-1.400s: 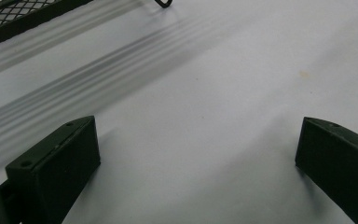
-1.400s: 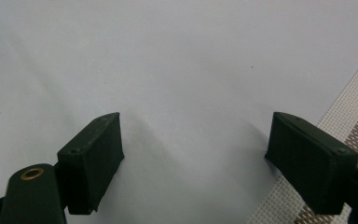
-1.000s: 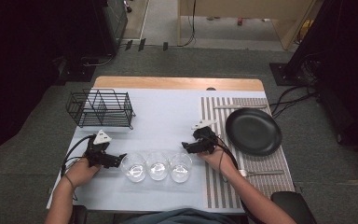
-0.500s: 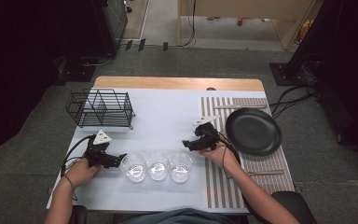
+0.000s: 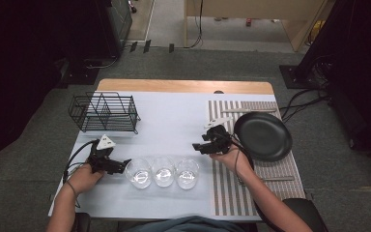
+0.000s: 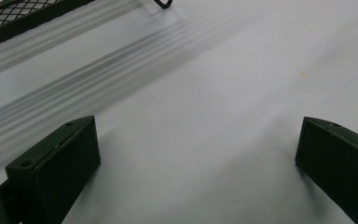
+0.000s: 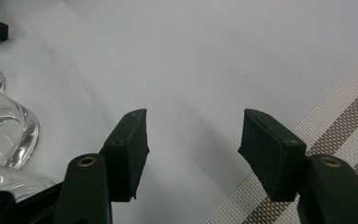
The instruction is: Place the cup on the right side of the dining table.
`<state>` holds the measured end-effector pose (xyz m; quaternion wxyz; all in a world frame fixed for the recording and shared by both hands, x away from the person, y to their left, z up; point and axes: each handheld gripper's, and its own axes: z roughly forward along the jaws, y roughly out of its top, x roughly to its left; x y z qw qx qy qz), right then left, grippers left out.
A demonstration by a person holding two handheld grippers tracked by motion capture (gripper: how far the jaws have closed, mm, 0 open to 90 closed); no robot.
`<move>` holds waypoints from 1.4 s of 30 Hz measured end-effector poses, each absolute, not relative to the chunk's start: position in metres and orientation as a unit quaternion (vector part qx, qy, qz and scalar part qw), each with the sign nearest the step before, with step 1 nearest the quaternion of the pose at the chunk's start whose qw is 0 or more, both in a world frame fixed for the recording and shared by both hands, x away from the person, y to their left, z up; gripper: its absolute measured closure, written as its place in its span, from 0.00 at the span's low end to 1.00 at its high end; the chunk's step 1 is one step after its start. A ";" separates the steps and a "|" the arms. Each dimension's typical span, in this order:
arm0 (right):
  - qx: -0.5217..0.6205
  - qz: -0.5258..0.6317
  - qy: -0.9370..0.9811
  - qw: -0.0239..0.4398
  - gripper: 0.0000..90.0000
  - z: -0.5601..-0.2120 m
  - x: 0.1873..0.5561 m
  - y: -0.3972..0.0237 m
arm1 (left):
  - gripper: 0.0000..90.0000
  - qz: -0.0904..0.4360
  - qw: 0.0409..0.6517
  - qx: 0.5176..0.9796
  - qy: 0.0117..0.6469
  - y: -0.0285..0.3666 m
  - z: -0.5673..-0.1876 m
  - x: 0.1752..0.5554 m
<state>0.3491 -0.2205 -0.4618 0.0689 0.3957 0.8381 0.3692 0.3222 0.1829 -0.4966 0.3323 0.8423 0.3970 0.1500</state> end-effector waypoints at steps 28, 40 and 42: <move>0.374 0.388 0.841 0.044 0.53 -0.439 0.329 -0.217 | 0.00 0.151 0.334 0.842 0.397 0.183 -0.497 0.322; 0.361 0.397 0.842 0.044 0.56 -0.430 0.319 -0.216 | 0.00 0.151 0.335 0.841 0.397 0.183 -0.497 0.322; 0.358 0.400 0.843 0.041 0.56 -0.429 0.318 -0.215 | 0.00 0.151 0.335 0.841 0.397 0.183 -0.497 0.322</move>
